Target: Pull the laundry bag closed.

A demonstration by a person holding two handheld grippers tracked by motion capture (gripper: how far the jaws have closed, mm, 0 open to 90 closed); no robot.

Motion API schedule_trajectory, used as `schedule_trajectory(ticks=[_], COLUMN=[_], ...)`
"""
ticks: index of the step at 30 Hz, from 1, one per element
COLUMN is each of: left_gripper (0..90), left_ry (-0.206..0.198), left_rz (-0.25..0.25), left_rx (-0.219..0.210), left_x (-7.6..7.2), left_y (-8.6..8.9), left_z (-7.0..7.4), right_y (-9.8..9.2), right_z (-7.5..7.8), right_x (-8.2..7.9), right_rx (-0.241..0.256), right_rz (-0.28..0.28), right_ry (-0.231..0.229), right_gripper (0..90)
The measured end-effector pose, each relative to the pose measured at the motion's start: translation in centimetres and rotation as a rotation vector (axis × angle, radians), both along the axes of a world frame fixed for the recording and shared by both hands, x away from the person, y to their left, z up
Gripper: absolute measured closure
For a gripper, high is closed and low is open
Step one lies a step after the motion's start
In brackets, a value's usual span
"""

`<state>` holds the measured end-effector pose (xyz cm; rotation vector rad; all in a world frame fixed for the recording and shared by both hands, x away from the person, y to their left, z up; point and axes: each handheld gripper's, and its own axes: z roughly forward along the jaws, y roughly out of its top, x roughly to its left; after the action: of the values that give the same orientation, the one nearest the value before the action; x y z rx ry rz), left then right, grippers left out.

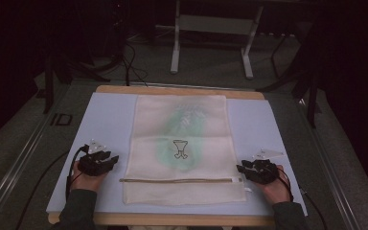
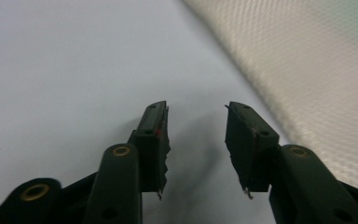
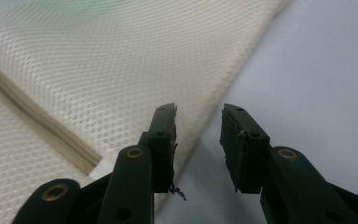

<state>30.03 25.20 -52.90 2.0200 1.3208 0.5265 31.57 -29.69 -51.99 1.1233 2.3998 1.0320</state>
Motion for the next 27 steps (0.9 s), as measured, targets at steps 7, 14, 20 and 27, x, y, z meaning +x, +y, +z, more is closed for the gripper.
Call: schedule_trajectory(ticks=[7,14,20,27], left_gripper=[62.2,62.3,62.5,62.6], left_ry=[-0.002,0.008,0.009,0.011], left_rz=[-0.024,-0.069,-0.098,-0.111], left_rx=[-0.054,-0.083,-0.089,-0.100], left_x=[-0.5,-0.7,-0.7,-0.7], left_y=[0.5,0.7,0.5,0.5], left_z=[0.5,0.7,0.8,0.9], right_y=[0.8,1.1,1.7,2.2], right_z=[0.1,0.5,0.7,1.1], right_x=[-0.1,-0.4,-0.5,-0.6], right_rx=[-0.012,-0.017,-0.040,-0.054], right_rz=[0.036,0.062,0.093,0.122], right_ry=[0.005,0.007,0.026,0.031], right_gripper=[67.0,68.2,68.2,68.1])
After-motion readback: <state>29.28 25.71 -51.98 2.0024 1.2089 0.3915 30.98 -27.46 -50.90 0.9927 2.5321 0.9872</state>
